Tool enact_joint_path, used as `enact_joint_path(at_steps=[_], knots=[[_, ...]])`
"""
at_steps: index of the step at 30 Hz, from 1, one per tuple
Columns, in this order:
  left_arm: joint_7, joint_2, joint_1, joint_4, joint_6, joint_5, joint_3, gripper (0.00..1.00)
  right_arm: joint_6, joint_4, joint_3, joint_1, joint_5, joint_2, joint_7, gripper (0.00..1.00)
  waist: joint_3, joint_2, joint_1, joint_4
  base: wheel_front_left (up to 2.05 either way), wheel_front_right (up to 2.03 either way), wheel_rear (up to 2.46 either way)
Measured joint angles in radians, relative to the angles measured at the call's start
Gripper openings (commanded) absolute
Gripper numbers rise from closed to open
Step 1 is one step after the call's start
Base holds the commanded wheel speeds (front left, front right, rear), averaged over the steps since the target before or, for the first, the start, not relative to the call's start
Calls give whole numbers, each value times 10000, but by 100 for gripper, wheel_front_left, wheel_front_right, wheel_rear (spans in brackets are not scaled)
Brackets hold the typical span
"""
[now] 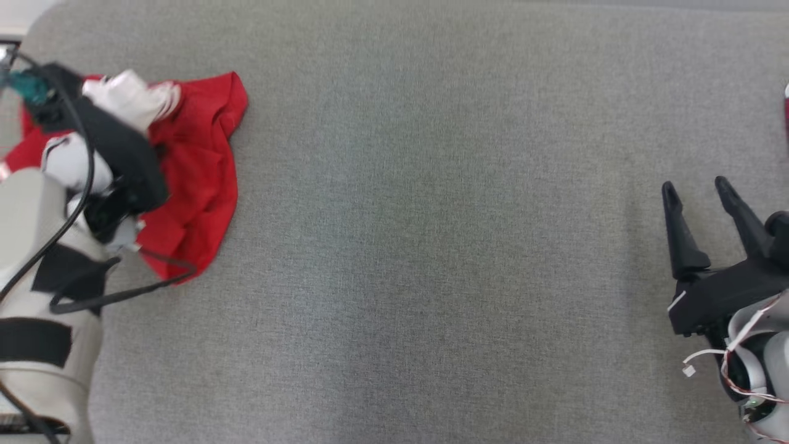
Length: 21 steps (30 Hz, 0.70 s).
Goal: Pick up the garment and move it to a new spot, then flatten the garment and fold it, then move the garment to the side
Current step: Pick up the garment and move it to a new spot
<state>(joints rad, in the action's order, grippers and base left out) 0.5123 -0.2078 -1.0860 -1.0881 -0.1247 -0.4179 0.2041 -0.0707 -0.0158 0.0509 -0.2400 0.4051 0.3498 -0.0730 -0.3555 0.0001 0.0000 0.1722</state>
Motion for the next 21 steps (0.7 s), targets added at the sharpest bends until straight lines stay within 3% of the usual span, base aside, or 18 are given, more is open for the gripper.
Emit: enact_joint_path(at_steps=[5, 12, 21], knots=[[-309, 272, -96, 648, 0, -454, 713, 0, 4, -326, 90, -26, 98, -257, 217, 100, 413, 0, -1, -48, 0, 0, 0], [-640, 1137, 24, 1969, 0, -1551, 1977, 0, 4, -681, -4, 122, 261, -424, 485, 100, 966, -1, -1, -294, 0, 0, 0], [-991, 1772, 1435, 4238, 0, -2947, 4040, 0, -10, -874, -322, 765, 447, -520, 846, 100, 1532, -1, -1, -769, 0, 0, 0]])
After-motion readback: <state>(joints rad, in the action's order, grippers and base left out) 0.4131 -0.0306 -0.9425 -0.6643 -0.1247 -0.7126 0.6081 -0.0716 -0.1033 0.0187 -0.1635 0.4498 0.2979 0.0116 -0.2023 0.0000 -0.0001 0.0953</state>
